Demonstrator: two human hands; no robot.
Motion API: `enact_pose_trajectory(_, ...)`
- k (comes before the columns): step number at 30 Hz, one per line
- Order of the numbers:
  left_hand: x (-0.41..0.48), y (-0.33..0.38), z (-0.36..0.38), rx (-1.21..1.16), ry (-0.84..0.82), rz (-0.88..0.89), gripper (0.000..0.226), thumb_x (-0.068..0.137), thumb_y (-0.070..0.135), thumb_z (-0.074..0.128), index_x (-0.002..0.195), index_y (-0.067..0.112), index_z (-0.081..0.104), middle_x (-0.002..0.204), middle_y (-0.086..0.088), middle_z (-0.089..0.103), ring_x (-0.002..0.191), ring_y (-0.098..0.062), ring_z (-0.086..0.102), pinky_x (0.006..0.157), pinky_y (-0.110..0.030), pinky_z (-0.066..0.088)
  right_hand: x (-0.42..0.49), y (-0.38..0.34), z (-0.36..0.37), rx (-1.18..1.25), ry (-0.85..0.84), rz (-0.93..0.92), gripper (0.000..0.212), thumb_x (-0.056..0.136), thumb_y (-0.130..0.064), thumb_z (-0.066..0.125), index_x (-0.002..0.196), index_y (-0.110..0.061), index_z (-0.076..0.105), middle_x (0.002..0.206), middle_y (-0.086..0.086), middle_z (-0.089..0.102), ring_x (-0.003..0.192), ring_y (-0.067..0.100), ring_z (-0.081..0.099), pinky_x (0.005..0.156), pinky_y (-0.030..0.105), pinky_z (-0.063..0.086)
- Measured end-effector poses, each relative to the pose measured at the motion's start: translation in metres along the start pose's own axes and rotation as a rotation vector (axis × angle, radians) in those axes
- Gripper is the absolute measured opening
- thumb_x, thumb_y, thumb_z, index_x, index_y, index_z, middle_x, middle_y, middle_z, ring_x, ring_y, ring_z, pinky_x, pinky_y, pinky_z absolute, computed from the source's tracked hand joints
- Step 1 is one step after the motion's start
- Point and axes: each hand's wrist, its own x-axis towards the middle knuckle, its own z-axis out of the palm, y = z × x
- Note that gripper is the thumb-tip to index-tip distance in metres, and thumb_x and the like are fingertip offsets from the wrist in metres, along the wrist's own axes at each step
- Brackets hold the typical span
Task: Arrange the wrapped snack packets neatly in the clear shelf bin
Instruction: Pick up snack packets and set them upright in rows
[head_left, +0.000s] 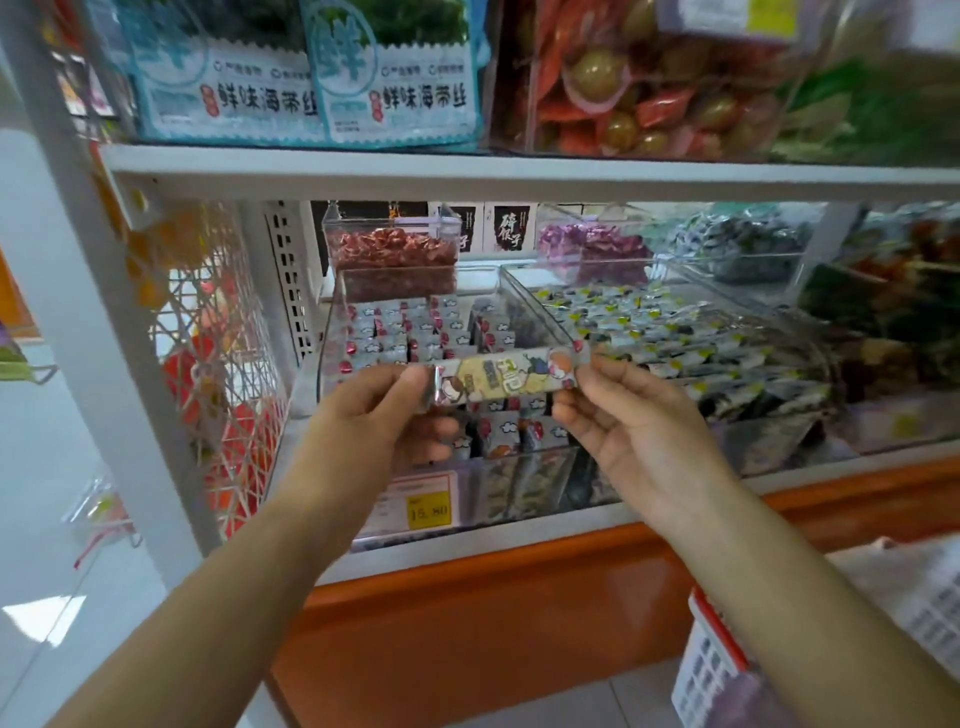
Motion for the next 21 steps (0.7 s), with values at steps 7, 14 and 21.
enact_pose_trajectory(7,0.0056,-0.0012,-0.0024,0.037,0.174,0.006,0.027,0.094,0.027,0.050,0.073,0.012,0.060,0.052,0.003,0.056,0.046,-0.009,0.050,0.045,-0.024,0.045,-0.0017,0.0038,-0.0008,-0.080,-0.035,0.025,0.019,0.079,0.003,0.059,0.079,-0.010,0.072,0.062,0.002,0.069,0.058,0.012,0.067,0.051,0.020,0.053)
enact_pose_trajectory(14,0.0023,-0.0007,-0.0032,0.010,0.019,-0.004,0.029,0.090,0.024,0.053,0.066,0.009,0.059,0.047,0.002,0.051,0.039,-0.009,0.044,0.040,-0.016,0.041,0.0036,0.0014,0.0010,0.175,0.019,0.121,0.015,0.088,0.005,0.051,0.099,0.000,0.060,0.064,0.010,0.070,0.058,0.016,0.069,0.049,0.021,0.053)
enact_pose_trajectory(21,0.0024,0.0076,-0.0058,-0.139,-0.205,0.010,0.015,0.075,0.014,0.056,0.065,0.005,0.063,0.055,-0.006,0.059,0.044,-0.010,0.052,0.045,-0.015,0.047,0.0032,-0.0011,-0.0020,0.185,0.012,0.045,0.012,0.092,0.003,0.046,0.091,-0.001,0.058,0.057,0.006,0.065,0.053,0.013,0.065,0.048,0.020,0.053)
